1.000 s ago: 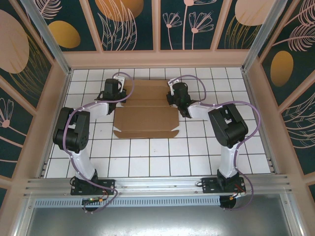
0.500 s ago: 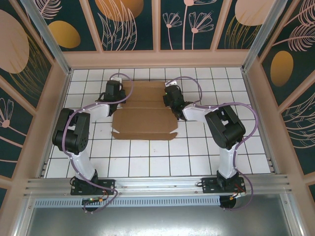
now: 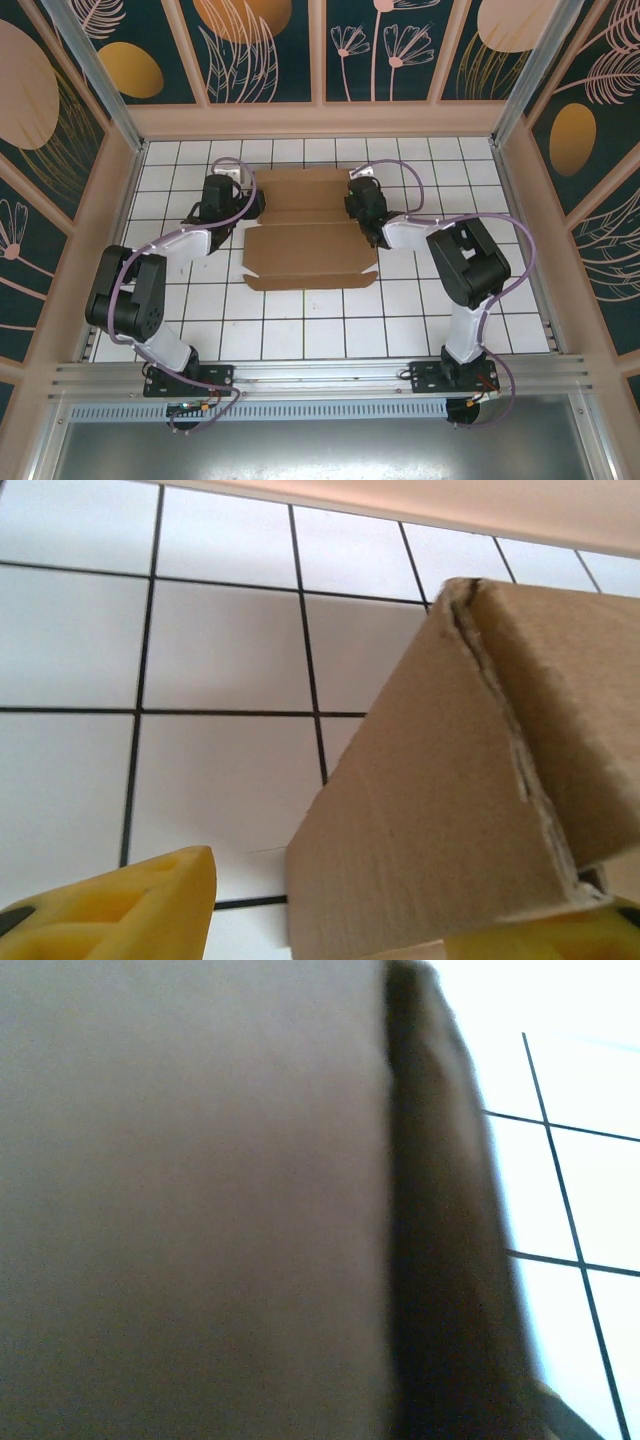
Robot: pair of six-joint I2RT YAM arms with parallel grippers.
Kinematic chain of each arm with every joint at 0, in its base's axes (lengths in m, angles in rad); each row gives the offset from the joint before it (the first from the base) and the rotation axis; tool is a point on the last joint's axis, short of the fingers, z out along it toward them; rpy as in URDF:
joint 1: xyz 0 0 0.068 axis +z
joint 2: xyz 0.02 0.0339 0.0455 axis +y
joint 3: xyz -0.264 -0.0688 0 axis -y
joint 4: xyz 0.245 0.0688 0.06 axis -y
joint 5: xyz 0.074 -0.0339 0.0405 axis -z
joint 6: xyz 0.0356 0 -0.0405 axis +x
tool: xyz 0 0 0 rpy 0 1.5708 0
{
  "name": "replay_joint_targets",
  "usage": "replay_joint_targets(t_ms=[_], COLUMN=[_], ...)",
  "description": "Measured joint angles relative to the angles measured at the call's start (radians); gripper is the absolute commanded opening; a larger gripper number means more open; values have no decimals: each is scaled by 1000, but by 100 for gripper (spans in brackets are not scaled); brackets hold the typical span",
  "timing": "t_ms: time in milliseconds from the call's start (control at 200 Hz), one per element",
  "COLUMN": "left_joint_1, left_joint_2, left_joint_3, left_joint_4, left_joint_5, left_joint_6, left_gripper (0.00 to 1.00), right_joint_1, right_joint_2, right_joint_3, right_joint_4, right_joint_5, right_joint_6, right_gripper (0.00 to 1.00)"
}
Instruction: Fold the paper box
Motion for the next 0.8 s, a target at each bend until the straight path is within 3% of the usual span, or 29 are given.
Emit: replay_joint_targets(t_ms=[185,310,465,561,636,801], left_joint_1=[0,0,0,0,0,2], left_joint_2=[-73,-157,-198,-235,-284,-364], left_joint_3=[-58,-89,-90,-119,-132,-47], left_joint_4=[15,16,23,30,15,-43], left_joint_5=[64,87,137,160,169,119], left_joint_6=[-72,-102,-129,-146,-145,-143], left_gripper=[59,59,52,49,49,56], right_joint_1=[0,-1,-2,-4,-5,-10], right_joint_2=[-8,-25,-73,-115,-157,-283], right_joint_3=[-34,-66,-108,-143,-183,-301], right_joint_4=[13,39,71,109,143,248], right_joint_5=[0,-14,-60,-89,-117,-211], right_joint_6=[-13,-23,-27,-29,-32,-29], right_gripper=[51,55,60,70,75,76])
